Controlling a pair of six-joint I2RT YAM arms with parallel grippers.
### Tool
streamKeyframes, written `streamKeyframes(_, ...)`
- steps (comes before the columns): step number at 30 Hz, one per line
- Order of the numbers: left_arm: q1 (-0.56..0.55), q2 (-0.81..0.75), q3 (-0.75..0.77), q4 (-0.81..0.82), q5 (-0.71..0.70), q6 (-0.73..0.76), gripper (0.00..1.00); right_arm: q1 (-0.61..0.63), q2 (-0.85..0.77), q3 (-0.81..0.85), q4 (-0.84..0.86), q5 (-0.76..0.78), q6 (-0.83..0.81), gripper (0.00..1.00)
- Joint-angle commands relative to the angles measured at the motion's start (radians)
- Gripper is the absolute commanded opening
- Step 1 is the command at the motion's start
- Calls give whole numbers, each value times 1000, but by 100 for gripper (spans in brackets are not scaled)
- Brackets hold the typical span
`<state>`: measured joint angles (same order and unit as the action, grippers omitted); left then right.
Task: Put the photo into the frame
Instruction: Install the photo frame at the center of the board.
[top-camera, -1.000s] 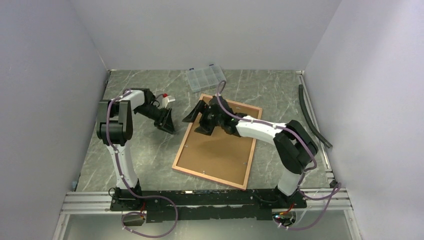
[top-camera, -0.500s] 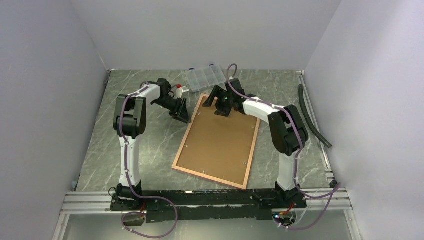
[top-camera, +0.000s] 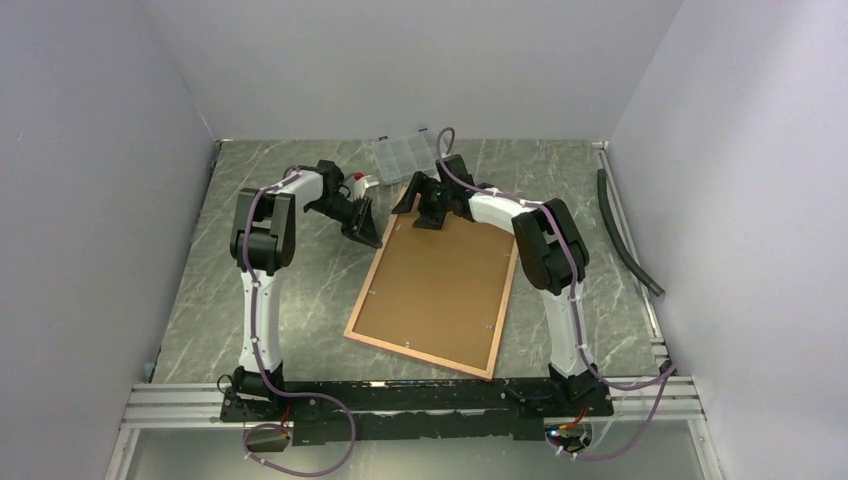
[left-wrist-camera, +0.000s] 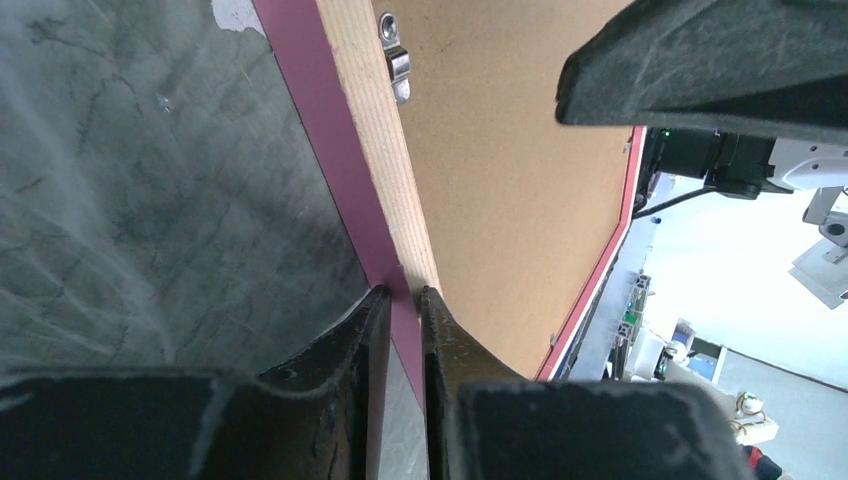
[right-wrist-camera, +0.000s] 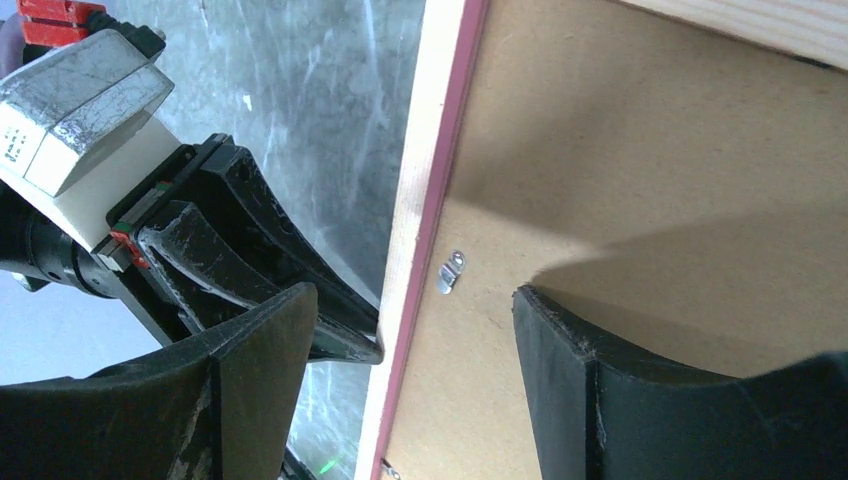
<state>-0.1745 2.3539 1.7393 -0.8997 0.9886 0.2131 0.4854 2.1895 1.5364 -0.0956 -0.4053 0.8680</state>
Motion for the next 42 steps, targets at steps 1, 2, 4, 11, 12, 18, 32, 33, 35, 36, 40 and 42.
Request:
streamKeyframes(1, -5, 17, -20, 43, -10, -6, 19, 36, 38, 46, 28, -25, 24, 75)
streamKeyframes(2, -5, 19, -22, 42, -12, -7, 19, 40, 44, 50, 28, -24, 33, 74)
streamKeyframes(4, -6, 21, -27, 41, -14, -2, 18, 47, 53, 55, 21, -20, 46, 73)
streamKeyframes(11, -5, 16, -44, 50, -10, 0, 17, 61, 56, 56, 2, 5, 67, 71)
streamKeyframes(12, -5, 15, -44, 51, -10, 1, 17, 62, 57, 58, 1, 8, 68, 70)
streamKeyframes(18, -5, 6, -54, 57, -12, 5, 17, 67, 78, 87, -7, 16, 88, 69)
streamKeyframes(32, -5, -5, -68, 51, -13, 23, 15, 71, 97, 91, 18, 45, 106, 68)
streamKeyframes(33, -5, -6, -68, 51, -13, 23, 15, 71, 97, 90, 20, 46, 107, 68)
streamKeyframes(35, -5, -8, -70, 51, -13, 23, 15, 71, 100, 91, 26, 47, 110, 67)
streamKeyframes(36, -5, -9, -72, 51, -11, 22, 15, 72, 103, 93, 28, 48, 111, 67)
streamKeyframes(40, -5, -15, -73, 51, -12, 24, 15, 72, 105, 91, 38, 49, 115, 67)
streamKeyframes(42, -6, -16, -71, 49, -12, 26, 15, 72, 107, 93, 45, 49, 116, 67)
